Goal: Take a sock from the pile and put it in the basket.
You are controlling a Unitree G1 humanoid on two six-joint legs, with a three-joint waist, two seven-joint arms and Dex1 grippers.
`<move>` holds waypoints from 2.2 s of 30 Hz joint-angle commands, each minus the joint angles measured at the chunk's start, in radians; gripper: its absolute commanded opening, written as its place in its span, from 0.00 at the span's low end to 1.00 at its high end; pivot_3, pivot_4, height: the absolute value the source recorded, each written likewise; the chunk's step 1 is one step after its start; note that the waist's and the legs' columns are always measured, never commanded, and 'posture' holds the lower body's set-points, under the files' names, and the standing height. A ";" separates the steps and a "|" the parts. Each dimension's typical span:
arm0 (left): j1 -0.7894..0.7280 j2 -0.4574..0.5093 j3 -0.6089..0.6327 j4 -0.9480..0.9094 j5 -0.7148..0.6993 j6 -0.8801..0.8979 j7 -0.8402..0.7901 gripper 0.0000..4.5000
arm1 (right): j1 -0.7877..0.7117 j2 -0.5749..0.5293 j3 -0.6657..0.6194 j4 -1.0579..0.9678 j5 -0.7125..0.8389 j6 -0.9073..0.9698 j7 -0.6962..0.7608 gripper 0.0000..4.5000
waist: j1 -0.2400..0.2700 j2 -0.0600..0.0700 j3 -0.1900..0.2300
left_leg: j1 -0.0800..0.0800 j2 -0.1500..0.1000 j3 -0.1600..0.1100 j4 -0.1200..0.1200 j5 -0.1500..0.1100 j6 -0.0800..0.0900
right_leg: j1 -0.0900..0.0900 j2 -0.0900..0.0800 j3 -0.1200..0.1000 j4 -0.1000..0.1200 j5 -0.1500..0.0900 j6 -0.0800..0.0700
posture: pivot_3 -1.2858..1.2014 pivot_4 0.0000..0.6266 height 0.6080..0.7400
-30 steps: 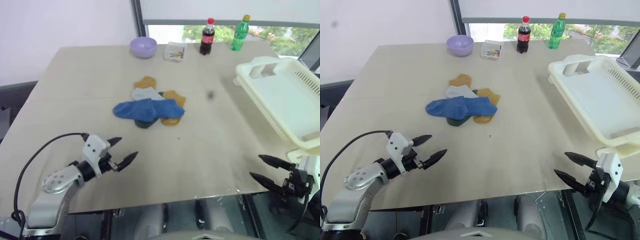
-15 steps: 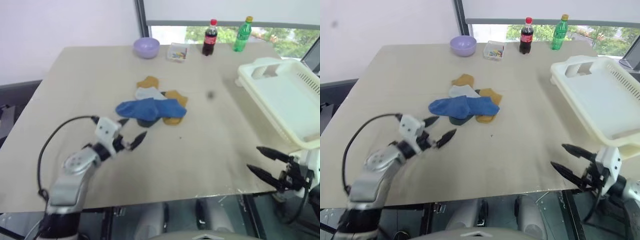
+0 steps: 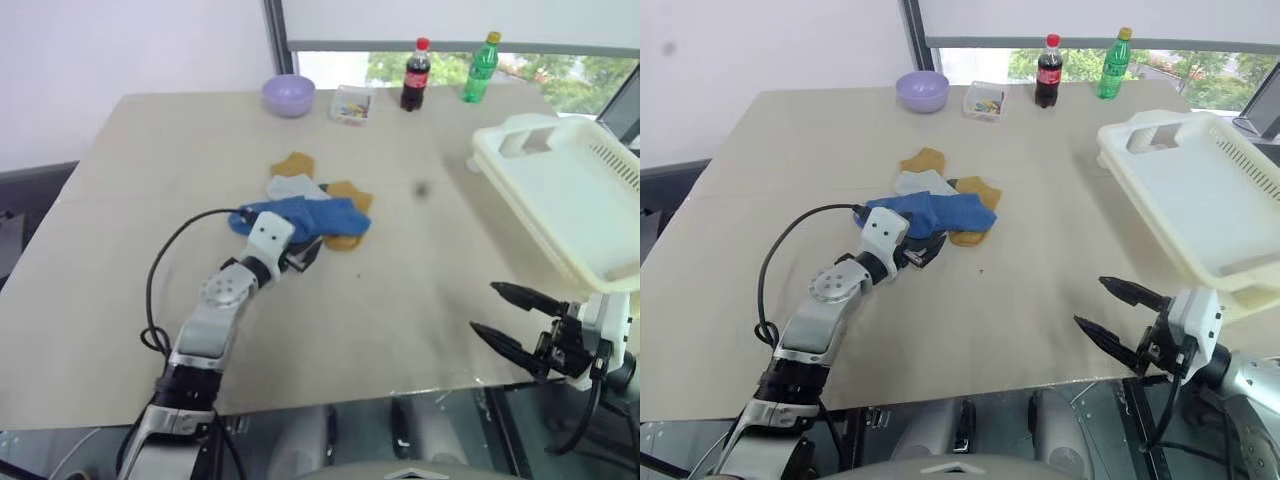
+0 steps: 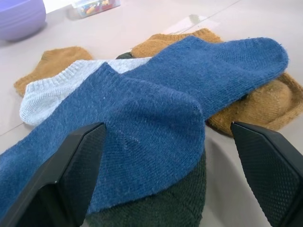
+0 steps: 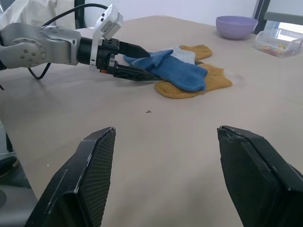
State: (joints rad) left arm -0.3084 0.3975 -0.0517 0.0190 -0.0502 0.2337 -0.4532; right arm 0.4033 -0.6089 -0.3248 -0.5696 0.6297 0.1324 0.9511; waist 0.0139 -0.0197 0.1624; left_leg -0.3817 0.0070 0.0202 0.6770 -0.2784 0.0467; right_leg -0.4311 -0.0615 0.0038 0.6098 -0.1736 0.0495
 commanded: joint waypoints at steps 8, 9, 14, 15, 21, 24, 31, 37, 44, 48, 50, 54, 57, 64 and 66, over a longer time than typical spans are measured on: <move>-0.003 0.006 0.011 -0.022 0.028 -0.106 -0.001 0.07 | 0.025 0.019 -0.023 -0.008 -0.020 -0.049 -0.008 0.81 | 0.001 0.000 0.000 | 0.000 0.000 0.000 0.000 0.000 0.000 | 0.000 0.000 0.000 0.000 0.000 0.000 | 0.52 0.24 0.96; 0.003 0.006 0.014 -0.029 0.021 -0.112 -0.005 0.02 | 0.026 0.020 -0.023 -0.004 -0.023 -0.052 -0.007 0.81 | 0.001 0.000 0.000 | 0.000 0.000 0.000 0.000 0.000 0.000 | 0.000 0.000 0.000 0.000 0.000 0.000 | 0.52 0.24 0.96; 0.063 0.036 0.026 -0.149 -0.032 -0.036 -0.067 0.02 | 0.023 0.024 -0.013 0.014 -0.038 -0.065 -0.005 0.81 | 0.000 0.000 0.000 | 0.000 0.000 0.000 0.000 0.000 0.000 | 0.000 0.000 0.000 0.000 0.000 0.000 | 0.52 0.24 0.96; 0.085 0.048 0.023 -0.196 -0.062 0.014 -0.097 0.02 | 0.024 0.024 -0.013 0.013 -0.038 -0.065 -0.004 0.81 | 0.000 0.000 0.000 | 0.000 0.000 0.000 0.000 0.000 0.000 | 0.000 0.000 0.000 0.000 0.000 0.000 | 0.52 0.24 0.96; 0.196 0.166 -0.060 -0.481 -0.257 0.371 -0.276 0.02 | 0.011 0.019 -0.009 0.026 -0.043 -0.064 -0.005 0.81 | 0.000 0.001 0.000 | 0.000 0.001 0.000 0.000 0.000 0.000 | 0.000 -0.001 0.000 0.000 0.000 0.000 | 0.52 0.24 0.96; 0.163 0.154 -0.104 -0.548 -0.354 0.512 -0.299 0.02 | 0.003 0.021 0.000 0.027 -0.051 -0.062 -0.010 0.81 | 0.004 0.001 0.000 | -0.001 0.001 0.000 0.002 0.000 0.000 | 0.000 -0.001 -0.001 0.000 0.000 0.000 | 0.52 0.24 0.96; -0.011 -0.009 -0.227 -0.477 -0.405 0.650 -0.244 0.02 | -0.012 -0.012 0.038 0.050 -0.133 -0.002 -0.062 0.81 | -0.002 0.001 0.000 | -0.001 -0.001 -0.001 0.006 0.000 0.000 | 0.001 0.000 -0.001 0.002 0.000 0.001 | 0.52 0.24 0.96; -0.055 -0.050 -0.294 -0.445 -0.401 0.667 -0.233 0.29 | -0.047 -0.008 0.065 0.051 -0.184 0.065 -0.153 0.81 | -0.002 0.001 0.000 | -0.001 0.000 -0.001 0.006 0.000 0.000 | 0.000 0.005 0.002 0.002 0.000 0.000 | 0.52 0.24 0.96; -0.101 -0.038 -0.170 -0.459 -0.553 0.779 -0.280 0.55 | -0.085 0.045 0.164 -0.012 -0.147 0.183 -0.232 0.81 | -0.002 0.000 0.000 | -0.001 0.002 -0.001 0.006 0.000 0.000 | 0.000 0.006 0.003 0.003 0.000 0.000 | 0.52 0.24 0.96; -0.184 -0.036 -0.040 -0.379 -0.652 0.875 -0.267 0.55 | -0.145 0.086 0.242 -0.035 -0.098 0.345 -0.315 0.81 | -0.002 0.000 0.000 | -0.001 0.003 -0.002 0.007 0.000 0.000 | 0.000 0.007 0.004 0.004 0.000 0.000 | 0.52 0.24 0.96; -0.202 -0.008 -0.042 -0.337 -0.625 0.864 -0.264 0.55 | -0.173 0.096 0.272 -0.042 -0.076 0.425 -0.350 0.81 | -0.002 0.001 0.000 | -0.001 0.002 -0.001 0.008 0.000 0.000 | 0.000 0.007 0.005 0.005 0.000 0.000 | 0.52 0.24 0.96; -0.215 0.079 -0.093 -0.179 -0.505 0.767 -0.283 0.55 | -0.307 0.179 0.309 0.024 0.008 0.732 -0.517 0.81 | -0.011 -0.001 0.001 | -0.001 0.000 0.001 0.008 0.000 0.000 | -0.002 0.008 0.008 0.008 0.000 0.000 | 0.52 0.24 0.96; -0.202 0.110 -0.111 -0.141 -0.482 0.740 -0.314 0.55 | -0.333 0.175 0.333 0.024 0.022 0.792 -0.511 0.81 | -0.010 -0.002 0.001 | 0.000 0.000 0.000 0.008 0.000 0.000 | -0.003 0.008 0.008 0.009 0.000 -0.001 | 0.52 0.24 0.96; -0.150 0.153 -0.155 -0.115 -0.441 0.696 -0.364 0.57 | -0.349 0.188 0.379 0.021 0.027 0.834 -0.516 0.45 | -0.015 -0.003 0.001 | -0.001 0.002 0.001 0.007 0.000 0.000 | -0.003 0.007 0.009 0.008 0.000 -0.001 | 0.52 0.24 0.96; -0.146 0.156 -0.158 -0.111 -0.434 0.690 -0.371 0.57 | -0.343 0.168 0.391 0.016 0.013 0.828 -0.506 0.26 | -0.017 -0.003 0.001 | 0.000 0.002 0.000 0.007 0.000 0.000 | -0.002 0.007 0.008 0.008 0.000 -0.001 | 0.52 0.24 0.96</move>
State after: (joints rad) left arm -0.4672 0.5434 -0.1956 -0.0982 -0.4955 0.9258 -0.8118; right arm 0.0432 -0.4249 0.0344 -0.5447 0.6403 0.9366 0.4293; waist -0.0028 -0.0225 0.1631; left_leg -0.3819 0.0093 0.0208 0.6843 -0.2785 0.0467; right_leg -0.4336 -0.0541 0.0120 0.6182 -0.1740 0.0489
